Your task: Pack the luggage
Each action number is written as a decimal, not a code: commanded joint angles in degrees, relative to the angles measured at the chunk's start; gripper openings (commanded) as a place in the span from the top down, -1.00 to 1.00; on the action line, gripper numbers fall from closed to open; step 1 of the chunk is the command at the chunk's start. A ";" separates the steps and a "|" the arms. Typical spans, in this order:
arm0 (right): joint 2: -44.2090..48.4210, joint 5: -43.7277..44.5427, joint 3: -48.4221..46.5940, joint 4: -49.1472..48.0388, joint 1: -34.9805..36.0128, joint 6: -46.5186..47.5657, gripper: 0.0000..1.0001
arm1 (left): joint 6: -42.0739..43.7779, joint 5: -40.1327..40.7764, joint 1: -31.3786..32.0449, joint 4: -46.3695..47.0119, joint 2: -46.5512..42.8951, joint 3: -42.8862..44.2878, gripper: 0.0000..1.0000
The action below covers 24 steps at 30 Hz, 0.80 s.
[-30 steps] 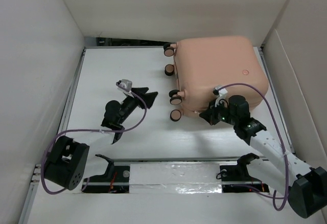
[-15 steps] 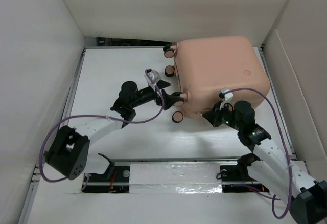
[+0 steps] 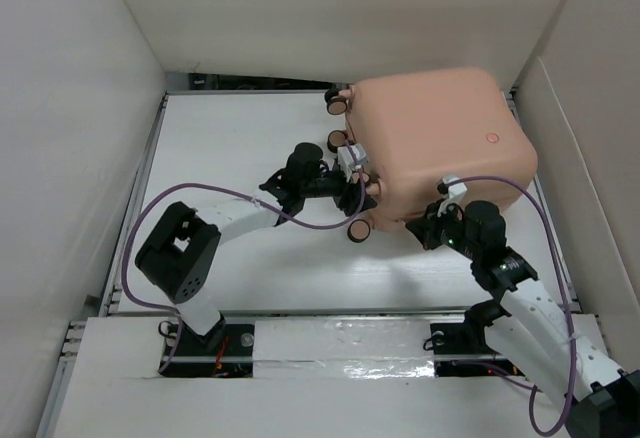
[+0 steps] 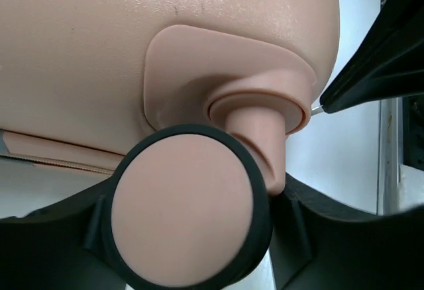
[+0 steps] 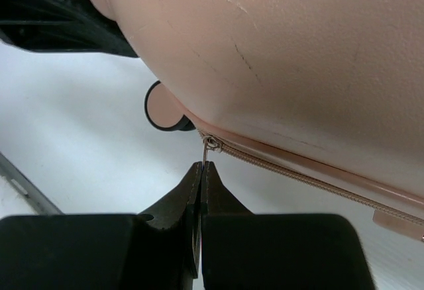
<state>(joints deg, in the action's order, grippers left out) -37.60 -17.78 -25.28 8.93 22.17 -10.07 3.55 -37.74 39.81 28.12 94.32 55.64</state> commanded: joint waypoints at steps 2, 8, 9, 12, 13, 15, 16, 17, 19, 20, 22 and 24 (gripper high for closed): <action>0.17 -0.24 -1.35 -6.20 -0.20 -0.48 1.00 | -0.91 -1.20 1.58 1.84 2.44 4.57 0.73; -12.55 -6.02 -5.12 -17.77 -3.27 1.18 1.00 | -9.96 3.10 2.11 20.20 -6.32 -10.26 1.00; -15.54 -9.34 -6.61 -19.20 -3.80 1.71 1.00 | -10.32 3.89 2.11 22.05 -7.91 -12.11 1.00; -28.37 -13.41 -16.44 -21.58 1.18 3.82 1.00 | -10.23 5.91 2.64 20.93 -12.49 -16.17 1.00; -30.92 -12.81 -19.08 -22.45 4.25 4.17 1.00 | -10.14 7.49 2.64 20.84 -13.37 -17.65 1.00; -37.52 -8.44 -28.04 -20.54 14.84 7.42 1.00 | -9.53 9.34 2.64 20.31 -16.09 -19.16 1.00; -39.63 -7.71 -30.94 -19.49 17.87 8.73 1.00 | -9.44 10.30 2.64 19.70 -16.88 -20.29 1.00; -41.65 -7.53 -33.50 -17.65 20.43 9.79 1.00 | -9.44 10.92 2.64 19.35 -19.07 -21.00 1.00; -44.74 -9.02 -36.51 -16.93 25.08 11.21 1.00 | -10.05 12.59 2.64 18.64 -21.98 -23.98 1.00; -44.31 -9.46 -35.55 -17.80 26.16 11.03 1.00 | -10.40 13.30 2.64 18.46 -25.21 -25.04 1.00; -40.20 -9.47 -28.21 -19.03 27.65 10.16 1.00 | -11.72 16.27 2.64 18.02 -28.74 -28.37 1.00; -32.85 -8.33 -20.82 -21.14 27.66 6.39 1.00 | -13.04 19.26 2.64 19.24 -34.19 -30.58 1.00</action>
<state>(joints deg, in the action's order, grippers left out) -78.00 -20.69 -53.49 -9.96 47.86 -0.36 -7.49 -24.99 42.81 40.38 65.80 25.61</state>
